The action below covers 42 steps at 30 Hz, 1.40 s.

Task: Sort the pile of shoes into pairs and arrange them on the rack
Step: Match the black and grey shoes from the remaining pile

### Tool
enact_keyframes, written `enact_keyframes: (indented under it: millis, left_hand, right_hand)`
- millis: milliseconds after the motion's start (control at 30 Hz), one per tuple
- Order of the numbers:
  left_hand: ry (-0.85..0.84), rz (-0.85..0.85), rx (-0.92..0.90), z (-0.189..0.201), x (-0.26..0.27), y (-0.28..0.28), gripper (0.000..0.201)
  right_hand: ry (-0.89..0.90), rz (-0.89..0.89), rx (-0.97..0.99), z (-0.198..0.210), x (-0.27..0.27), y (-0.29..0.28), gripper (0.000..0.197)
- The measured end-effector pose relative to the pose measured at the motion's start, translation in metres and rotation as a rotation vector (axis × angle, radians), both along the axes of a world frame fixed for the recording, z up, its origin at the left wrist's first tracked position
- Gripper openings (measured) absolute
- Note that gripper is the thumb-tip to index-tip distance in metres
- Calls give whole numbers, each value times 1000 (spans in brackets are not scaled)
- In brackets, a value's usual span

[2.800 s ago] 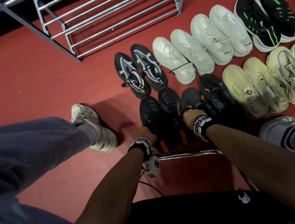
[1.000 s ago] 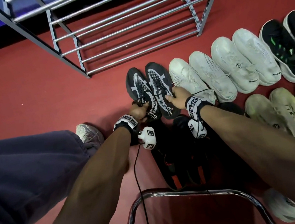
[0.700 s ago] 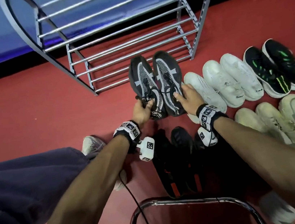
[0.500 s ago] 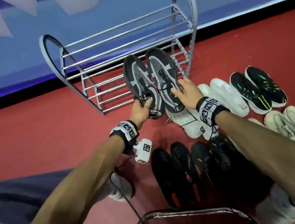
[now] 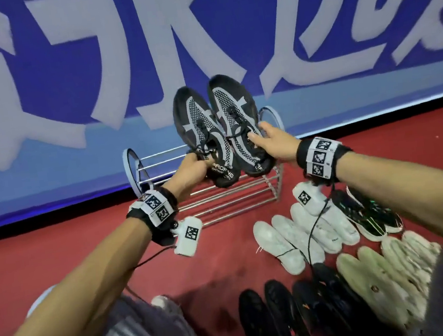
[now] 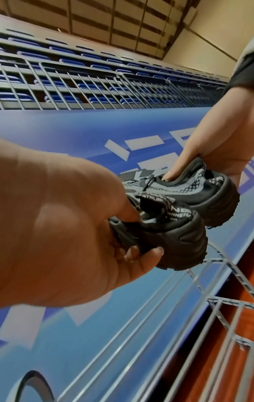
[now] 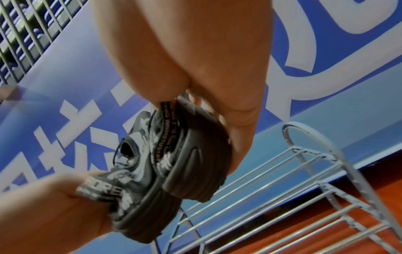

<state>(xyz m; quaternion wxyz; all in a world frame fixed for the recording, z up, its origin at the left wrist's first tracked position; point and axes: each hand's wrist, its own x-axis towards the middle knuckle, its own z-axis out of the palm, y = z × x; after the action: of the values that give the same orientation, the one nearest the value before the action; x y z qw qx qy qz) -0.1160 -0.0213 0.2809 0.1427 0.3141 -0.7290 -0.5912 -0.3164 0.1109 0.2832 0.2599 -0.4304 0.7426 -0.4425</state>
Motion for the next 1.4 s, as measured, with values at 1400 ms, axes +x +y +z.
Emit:
enact_keyframes:
  millis: [1400]
  left_hand:
    - [-174, 675, 319, -121, 7, -173, 24]
  right_hand:
    - [-733, -287, -84, -157, 38, -262, 20]
